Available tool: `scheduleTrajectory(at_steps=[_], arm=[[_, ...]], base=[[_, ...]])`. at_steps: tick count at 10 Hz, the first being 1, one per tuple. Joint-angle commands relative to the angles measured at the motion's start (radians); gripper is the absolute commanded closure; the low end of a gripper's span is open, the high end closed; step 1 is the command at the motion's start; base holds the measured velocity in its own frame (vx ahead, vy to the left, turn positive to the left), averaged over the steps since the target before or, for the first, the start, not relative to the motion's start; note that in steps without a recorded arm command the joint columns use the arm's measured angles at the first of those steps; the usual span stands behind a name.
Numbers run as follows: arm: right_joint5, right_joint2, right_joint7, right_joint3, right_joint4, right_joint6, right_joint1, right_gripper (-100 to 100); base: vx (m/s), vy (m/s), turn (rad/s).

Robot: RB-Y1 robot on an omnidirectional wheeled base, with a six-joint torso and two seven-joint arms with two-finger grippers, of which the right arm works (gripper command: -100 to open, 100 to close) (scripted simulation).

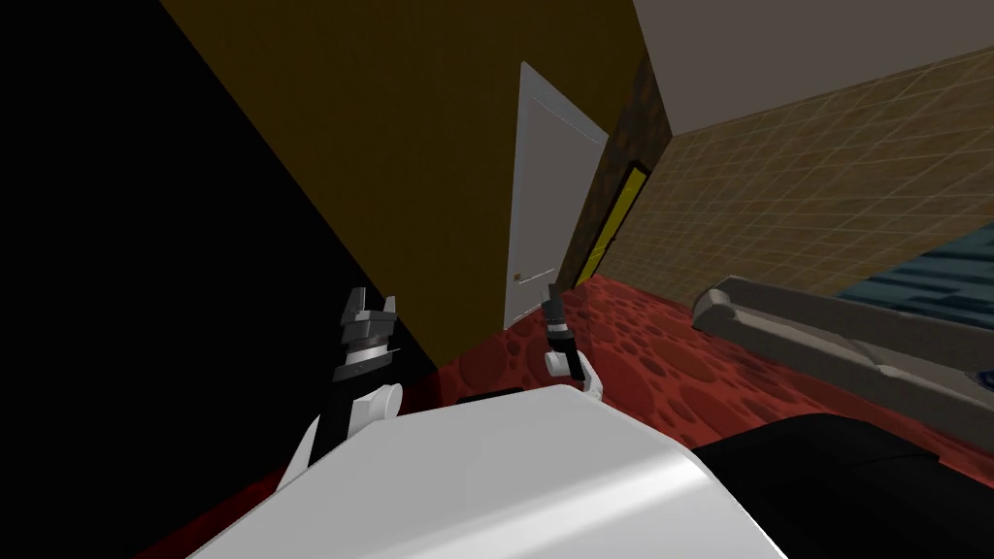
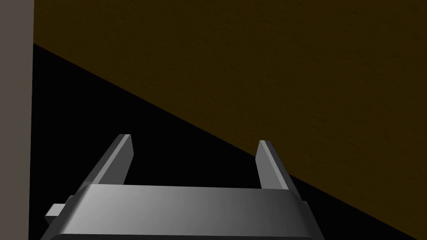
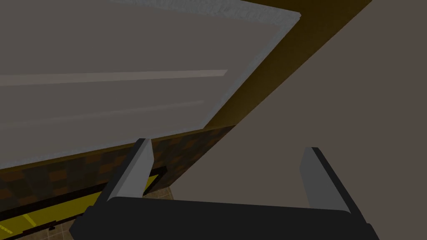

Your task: Pull the door open

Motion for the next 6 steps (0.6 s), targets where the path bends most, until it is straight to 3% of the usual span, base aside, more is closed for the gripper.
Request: scheduleTrajectory(at_steps=[1, 4, 5, 6], arm=[[-0.002, -0.003, -0.004, 0.000, 0.028, -0.005, -0.008, -100], [-0.014, -0.015, -0.021, 0.003, 0.128, -0.020, -0.041, -100], [-0.014, -0.015, -0.021, 0.003, 0.130, -0.020, -0.041, -100], [-0.018, -0.019, -0.027, 0.004, 0.165, -0.025, -0.052, -100]], base=[[0.051, -0.080, 0.049], [0.058, -0.085, 0.129], [0.047, -0.077, 0.049], [0.027, -0.066, 0.119]])
